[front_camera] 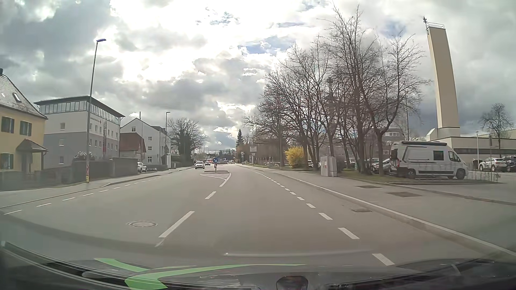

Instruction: Follow the waypoints while adhering to traffic rules and regulations

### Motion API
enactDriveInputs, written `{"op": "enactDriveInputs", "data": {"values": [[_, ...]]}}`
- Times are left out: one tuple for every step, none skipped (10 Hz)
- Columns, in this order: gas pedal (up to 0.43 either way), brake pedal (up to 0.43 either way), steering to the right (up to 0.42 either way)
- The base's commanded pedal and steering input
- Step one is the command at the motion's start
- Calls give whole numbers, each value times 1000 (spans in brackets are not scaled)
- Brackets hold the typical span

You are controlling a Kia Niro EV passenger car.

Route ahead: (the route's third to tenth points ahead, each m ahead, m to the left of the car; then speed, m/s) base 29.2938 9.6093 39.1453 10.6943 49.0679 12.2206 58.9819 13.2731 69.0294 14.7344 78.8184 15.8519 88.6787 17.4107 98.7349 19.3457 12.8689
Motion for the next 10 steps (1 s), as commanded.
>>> {"op": "enactDriveInputs", "data": {"values": [[150, 0, -23], [150, 0, -23], [150, 0, -23], [150, 0, -23], [150, 0, -23], [150, 0, -22], [138, 0, -22], [138, 0, -21], [138, 0, -19], [138, 0, -19]]}}
